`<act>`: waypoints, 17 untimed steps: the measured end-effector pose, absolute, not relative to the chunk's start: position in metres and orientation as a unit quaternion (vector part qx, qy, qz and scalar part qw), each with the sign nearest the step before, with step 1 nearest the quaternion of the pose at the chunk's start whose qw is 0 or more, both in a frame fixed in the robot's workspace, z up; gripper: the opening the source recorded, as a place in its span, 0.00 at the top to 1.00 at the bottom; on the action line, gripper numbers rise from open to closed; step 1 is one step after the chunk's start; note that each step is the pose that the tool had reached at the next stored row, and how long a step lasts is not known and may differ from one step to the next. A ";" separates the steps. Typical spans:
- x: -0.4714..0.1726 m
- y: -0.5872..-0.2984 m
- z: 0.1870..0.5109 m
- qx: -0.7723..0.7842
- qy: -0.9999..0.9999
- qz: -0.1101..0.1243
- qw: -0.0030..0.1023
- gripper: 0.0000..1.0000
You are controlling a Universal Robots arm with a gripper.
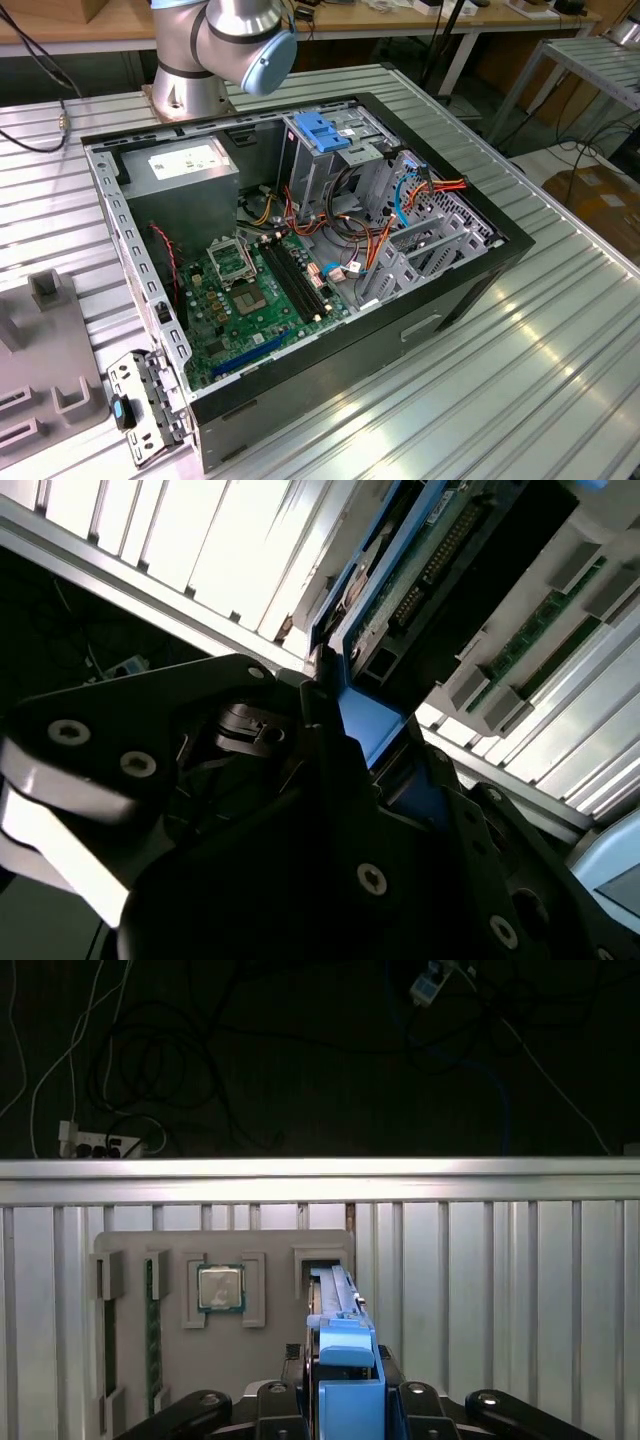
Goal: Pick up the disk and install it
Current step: 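Pick up the disk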
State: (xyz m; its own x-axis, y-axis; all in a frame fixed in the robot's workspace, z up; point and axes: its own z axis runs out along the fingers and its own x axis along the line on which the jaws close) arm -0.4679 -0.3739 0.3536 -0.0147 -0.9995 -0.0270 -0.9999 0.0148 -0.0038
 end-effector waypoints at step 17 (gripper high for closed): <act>-0.468 -0.374 0.391 -0.702 0.712 0.008 0.011 0.63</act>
